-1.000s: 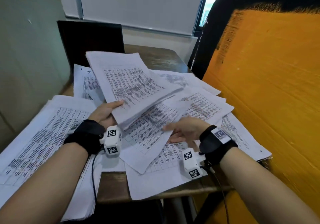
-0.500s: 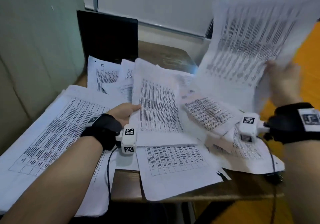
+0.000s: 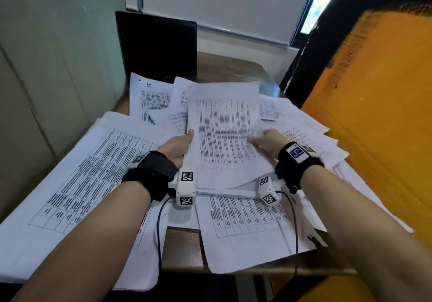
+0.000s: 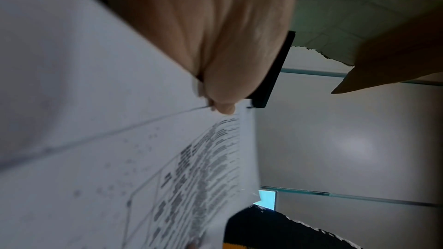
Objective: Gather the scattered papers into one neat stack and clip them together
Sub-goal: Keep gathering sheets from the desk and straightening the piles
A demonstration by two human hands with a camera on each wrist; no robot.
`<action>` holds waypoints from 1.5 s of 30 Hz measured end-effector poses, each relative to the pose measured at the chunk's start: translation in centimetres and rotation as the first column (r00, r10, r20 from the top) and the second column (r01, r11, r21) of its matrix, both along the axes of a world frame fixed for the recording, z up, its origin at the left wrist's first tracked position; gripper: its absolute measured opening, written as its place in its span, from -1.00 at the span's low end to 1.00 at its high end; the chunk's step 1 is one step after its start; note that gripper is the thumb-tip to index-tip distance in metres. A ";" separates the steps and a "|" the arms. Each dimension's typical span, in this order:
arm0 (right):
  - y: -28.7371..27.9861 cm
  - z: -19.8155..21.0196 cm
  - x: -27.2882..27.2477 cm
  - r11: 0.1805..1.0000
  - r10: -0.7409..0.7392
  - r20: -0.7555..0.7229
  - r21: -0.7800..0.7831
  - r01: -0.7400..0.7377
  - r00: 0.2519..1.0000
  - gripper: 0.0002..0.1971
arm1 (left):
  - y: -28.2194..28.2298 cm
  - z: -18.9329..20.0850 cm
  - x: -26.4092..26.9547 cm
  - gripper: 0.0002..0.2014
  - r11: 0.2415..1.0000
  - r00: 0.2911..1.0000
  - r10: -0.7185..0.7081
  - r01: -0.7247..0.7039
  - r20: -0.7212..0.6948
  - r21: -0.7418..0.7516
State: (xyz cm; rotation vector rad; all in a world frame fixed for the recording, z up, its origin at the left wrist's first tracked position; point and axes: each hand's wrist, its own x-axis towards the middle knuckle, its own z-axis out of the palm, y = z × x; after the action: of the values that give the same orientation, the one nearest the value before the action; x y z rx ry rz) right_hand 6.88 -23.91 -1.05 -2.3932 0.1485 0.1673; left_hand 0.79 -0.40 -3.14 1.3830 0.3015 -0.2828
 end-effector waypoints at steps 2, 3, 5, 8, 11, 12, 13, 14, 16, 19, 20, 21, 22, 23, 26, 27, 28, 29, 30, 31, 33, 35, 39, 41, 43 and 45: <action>0.3 -0.5 -0.1 0.999 0.019 -0.041 -0.025 -0.020 0.999 -0.62 | 0.3 -0.4 0.4 -0.36 1.000 1.000 -0.011 0.011 -0.005 0.020; 0.4 -0.5 -0.2 0.997 0.034 -0.043 -0.065 -0.037 0.998 -0.62 | 0.5 -0.5 0.5 -0.33 0.998 0.999 -0.039 0.040 -0.013 0.050; 0.7 -0.4 -0.5 0.985 0.070 -0.058 -0.156 -0.079 0.996 -0.64 | 1.0 -0.9 0.7 -0.41 0.995 0.996 -0.087 0.087 0.001 0.046; 0.7 0.3 -1.1 0.979 0.121 -0.109 -0.152 -0.137 0.987 -0.64 | 0.9 -0.8 0.8 -0.59 0.992 0.992 -0.128 0.128 0.001 -0.003; -2.3 1.5 -1.9 0.993 0.078 -0.268 0.107 -0.051 0.960 -0.68 | 0.8 -0.6 0.7 -0.54 0.988 0.989 -0.144 0.145 0.033 -0.042; -4.0 2.1 -2.4 0.986 0.024 -0.304 0.162 0.026 0.952 -0.66 | 0.9 -0.7 0.8 -0.53 0.988 0.989 -0.142 0.144 0.041 -0.052; -5.8 2.5 -2.8 0.989 -0.062 -0.308 0.106 0.099 0.949 -0.62 | 0.9 -0.8 0.9 -0.54 0.989 0.989 -0.140 0.142 0.046 -0.046; -7.7 2.8 -3.1 0.989 -0.141 -0.279 -0.077 0.125 0.950 -0.55 | 0.9 -0.8 0.9 -0.55 0.989 0.989 -0.144 0.145 0.046 -0.033; -10.8 3.5 -4.2 0.848 -0.218 -0.218 -0.525 0.074 0.951 -0.46 | 0.7 -0.9 1.0 -0.56 0.986 0.986 -0.164 0.164 0.035 -0.015; -13.4 3.1 -4.0 0.888 -0.266 -0.245 -0.437 0.139 0.932 -0.50 | 0.7 -1.0 1.0 -0.59 0.982 0.982 -0.186 0.186 0.034 -0.005; -14.0 2.6 -3.5 0.933 -0.307 -0.240 -0.265 0.242 0.921 -0.48 | 0.7 -1.0 1.0 -0.59 0.982 0.982 -0.188 0.188 0.036 -0.004; -14.1 1.9 -3.0 0.940 -0.339 -0.262 -0.063 0.335 0.904 -0.51 | 0.7 -0.9 1.0 -0.58 0.982 0.982 -0.187 0.188 0.036 -0.002; -13.8 1.1 -2.8 0.913 -0.338 -0.303 0.124 0.388 0.891 -0.62 | 0.7 -1.0 1.0 -0.57 0.982 0.981 -0.189 0.189 0.036 -0.003; -13.0 0.7 -3.0 0.878 -0.313 -0.357 0.243 0.412 0.880 -0.76 | 0.8 -0.9 0.9 -0.56 0.982 0.982 -0.187 0.187 0.034 -0.001; -12.2 0.1 -2.6 0.842 -0.327 -0.268 0.352 0.408 0.906 -0.79 | 0.9 -0.9 0.8 -0.53 0.983 0.983 -0.183 0.183 0.017 -0.001; -12.7 0.5 -2.3 0.866 -0.366 -0.134 0.313 0.390 0.921 -0.74 | 0.9 -0.9 0.8 -0.54 0.983 0.983 -0.182 0.182 0.014 0.003; -13.4 1.2 -1.9 0.894 -0.401 0.049 0.238 0.379 0.915 -0.68 | 0.9 -0.8 0.8 -0.56 0.983 0.982 -0.186 0.186 0.013 0.001; -13.9 2.4 -1.9 0.907 -0.416 0.225 0.173 0.384 0.881 -0.64 | 0.8 -0.6 0.7 -0.59 0.983 0.983 -0.181 0.181 0.006 0.005; -14.4 3.9 -2.1 0.909 -0.416 0.365 0.162 0.384 0.833 -0.65 | 0.7 -0.5 0.6 -0.63 0.985 0.985 -0.173 0.173 0.003 -0.004; -14.2 5.5 -2.8 0.906 -0.423 0.478 0.204 0.371 0.770 -0.69 | 0.7 -0.4 0.5 -0.64 0.987 0.987 -0.159 0.159 0.001 -0.006; -13.6 8.4 -3.9 0.897 -0.438 0.592 0.332 0.290 0.677 -0.81 | 0.6 -0.5 0.4 -0.61 0.992 0.992 -0.128 0.128 -0.003 0.012; -12.7 10.0 -4.3 0.841 -0.471 0.537 0.514 0.171 0.700 -0.79 | 0.7 -0.9 0.8 -0.53 0.995 0.995 -0.097 0.097 -0.009 0.013; -8.5 8.9 -5.2 0.844 -0.256 0.296 0.533 0.063 0.920 -0.73 | 0.1 -0.1 0.1 -0.59 0.998 0.998 -0.068 0.068 -0.001 0.012; -6.2 7.2 -5.6 0.899 -0.153 0.188 0.435 0.057 0.970 -0.80 | 0.0 0.1 -0.1 -0.56 0.997 0.998 -0.053 0.052 0.017 0.056; -4.7 5.1 -5.2 0.949 -0.098 0.107 0.309 0.061 0.989 -0.74 | 0.2 0.1 -0.2 -0.39 0.998 0.999 -0.042 0.041 0.015 0.055; -3.4 3.1 -4.6 0.981 -0.061 0.031 0.188 0.054 0.998 -0.73 | 0.3 0.3 -0.4 -0.39 0.996 0.998 -0.069 0.068 0.014 0.053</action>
State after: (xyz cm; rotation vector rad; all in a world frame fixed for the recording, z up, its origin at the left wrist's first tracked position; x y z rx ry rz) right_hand 2.25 -27.31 2.04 -2.2004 0.1768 0.1054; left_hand 0.43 -0.13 -2.83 1.4491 0.2504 -0.3224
